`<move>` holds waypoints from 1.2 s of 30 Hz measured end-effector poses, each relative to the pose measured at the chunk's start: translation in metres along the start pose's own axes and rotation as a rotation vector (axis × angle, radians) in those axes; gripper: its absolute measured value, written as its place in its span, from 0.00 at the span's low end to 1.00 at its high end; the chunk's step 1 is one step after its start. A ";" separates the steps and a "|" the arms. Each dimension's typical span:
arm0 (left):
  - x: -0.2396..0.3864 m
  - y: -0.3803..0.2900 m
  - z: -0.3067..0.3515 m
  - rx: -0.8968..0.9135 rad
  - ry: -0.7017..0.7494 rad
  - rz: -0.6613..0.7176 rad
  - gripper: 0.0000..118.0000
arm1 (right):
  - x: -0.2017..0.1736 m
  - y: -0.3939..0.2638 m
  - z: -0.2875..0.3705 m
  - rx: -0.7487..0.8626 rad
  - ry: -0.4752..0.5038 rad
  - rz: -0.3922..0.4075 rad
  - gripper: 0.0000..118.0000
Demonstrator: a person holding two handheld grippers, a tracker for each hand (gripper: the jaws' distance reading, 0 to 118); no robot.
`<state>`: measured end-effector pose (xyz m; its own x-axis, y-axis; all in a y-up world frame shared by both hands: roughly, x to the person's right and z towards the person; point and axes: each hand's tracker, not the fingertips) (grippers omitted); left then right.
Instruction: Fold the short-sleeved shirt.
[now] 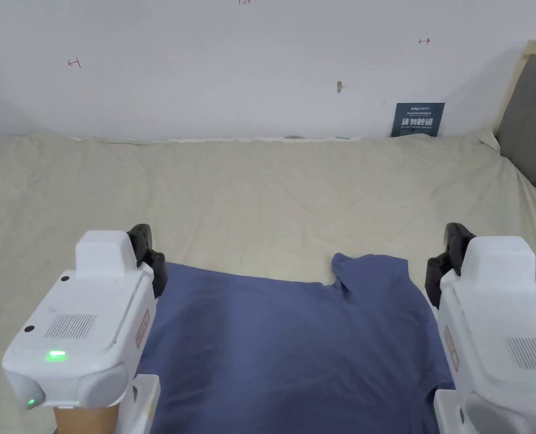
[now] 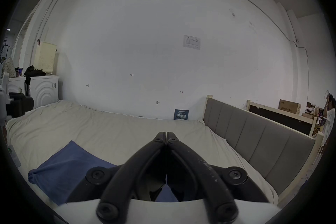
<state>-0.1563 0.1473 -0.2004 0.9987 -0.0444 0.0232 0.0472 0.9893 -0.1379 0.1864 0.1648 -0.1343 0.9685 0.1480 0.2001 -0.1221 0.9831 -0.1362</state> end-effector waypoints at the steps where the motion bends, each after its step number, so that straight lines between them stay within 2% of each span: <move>1: 0.000 0.001 -0.007 -0.019 -0.001 -0.005 0.00 | 0.001 0.000 -0.003 -0.002 0.001 -0.003 0.01; 7: -0.021 0.005 -0.091 -0.273 -0.108 0.056 0.00 | 0.003 -0.001 -0.026 -0.021 0.006 -0.006 0.01; 11: -0.037 -0.006 -0.165 -0.434 -0.163 0.017 0.00 | 0.001 -0.004 -0.049 -0.039 0.002 0.007 0.01; 19: -0.062 -0.070 -0.297 -0.713 -0.117 -0.062 0.03 | -0.005 -0.020 -0.104 -0.113 -0.008 0.032 0.01; 20: -0.066 -0.079 -0.311 -0.743 -0.129 -0.054 0.11 | -0.005 -0.024 -0.111 -0.124 -0.012 0.033 0.01; 21: -0.071 -0.085 -0.321 -0.753 -0.122 -0.030 0.36 | -0.006 -0.027 -0.117 -0.135 -0.016 0.034 0.01; 24: -0.084 -0.107 -0.350 -0.814 -0.108 0.060 0.60 | -0.005 -0.038 -0.136 -0.168 -0.029 0.044 0.01; 25: -0.086 -0.114 -0.357 -0.817 -0.085 0.051 0.76 | -0.005 -0.042 -0.142 -0.182 -0.032 0.045 0.01; 26: -0.088 -0.120 -0.362 -0.811 -0.073 0.041 0.87 | -0.005 -0.046 -0.149 -0.197 -0.035 0.044 0.01; 27: -0.089 -0.125 -0.366 -0.812 -0.071 0.034 0.90 | -0.004 -0.050 -0.154 -0.211 -0.039 0.043 0.01; 30: -0.094 -0.146 -0.376 -0.890 -0.030 0.041 0.84 | -0.004 -0.062 -0.167 -0.250 -0.051 0.035 0.01; 32: -0.094 -0.159 -0.376 -0.930 -0.043 0.055 0.69 | -0.003 -0.069 -0.174 -0.273 -0.049 0.018 0.01; 34: -0.090 -0.157 -0.365 -0.841 -0.042 0.021 0.65 | -0.002 -0.074 -0.179 -0.299 -0.047 0.013 0.01; 35: -0.088 -0.158 -0.363 -0.853 -0.036 0.017 0.60 | -0.001 -0.078 -0.184 -0.320 -0.044 -0.001 0.02; 36: -0.086 -0.157 -0.360 -0.845 -0.033 0.009 0.49 | 0.001 -0.081 -0.189 -0.347 -0.038 -0.018 0.02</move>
<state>-0.2435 -0.0539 -0.5374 0.9988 -0.0200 0.0458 0.0492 0.5528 -0.8319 0.2380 0.0651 -0.3065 0.9604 0.1413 0.2403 -0.0178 0.8914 -0.4529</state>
